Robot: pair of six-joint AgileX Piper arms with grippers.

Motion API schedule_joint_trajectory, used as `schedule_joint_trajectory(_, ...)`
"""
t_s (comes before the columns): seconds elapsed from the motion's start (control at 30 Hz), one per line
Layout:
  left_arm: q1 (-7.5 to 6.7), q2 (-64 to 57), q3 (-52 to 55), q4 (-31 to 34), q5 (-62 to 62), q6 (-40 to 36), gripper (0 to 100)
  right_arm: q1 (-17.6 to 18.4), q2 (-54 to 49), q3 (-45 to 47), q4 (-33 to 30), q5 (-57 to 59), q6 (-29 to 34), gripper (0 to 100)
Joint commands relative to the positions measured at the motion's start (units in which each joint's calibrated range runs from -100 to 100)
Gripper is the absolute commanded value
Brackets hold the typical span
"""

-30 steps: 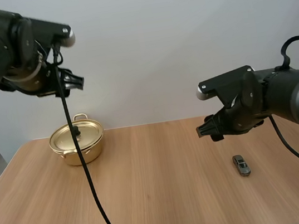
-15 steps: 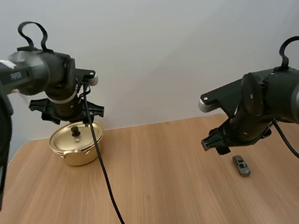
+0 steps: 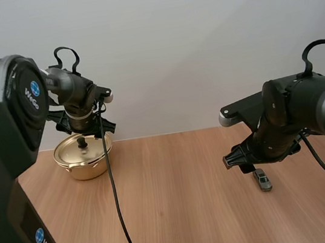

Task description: Open the pot, put the car inside, and close it

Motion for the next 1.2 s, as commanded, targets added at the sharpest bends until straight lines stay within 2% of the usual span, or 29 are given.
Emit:
schedule_joint_trajectory(0.0,0.08,1.0,-1.0,-0.3,-0.1,-0.3,100,0.0,0.0,0.0,-0.1,0.5,0.1,100)
schedule_joint_trajectory(0.17,0.48,4.0,-3.6,-0.7,0.0,-0.3,100,0.0,0.0,0.0,-0.1,0.9,0.1,100)
schedule_joint_trajectory(0.4,2.92,8.8,-5.0,-0.8,-0.8,-0.2,100,0.0,0.0,0.0,-0.7,0.6,0.1,100)
schedule_joint_trajectory(0.53,3.0,10.1,-5.0,-1.2,-0.9,2.1,100,0.0,0.0,0.0,-0.8,-0.6,0.1,100)
schedule_joint_trajectory(0.6,3.0,10.2,-5.0,-3.8,-0.9,4.1,100,0.0,0.0,0.0,-1.0,-0.8,0.1,100)
schedule_joint_trajectory(0.63,3.0,10.2,-5.0,-4.8,-0.9,4.4,78,0.0,0.0,0.0,-1.0,-1.2,0.1,100)
schedule_joint_trajectory(0.73,3.0,10.2,-5.0,-6.7,1.2,3.1,0,0.0,0.0,0.0,-1.0,-1.2,0.1,100)
schedule_joint_trajectory(1.17,3.0,5.7,-6.9,-6.9,-2.3,2.1,0,0.0,0.0,0.0,-2.3,-1.2,1.4,100)
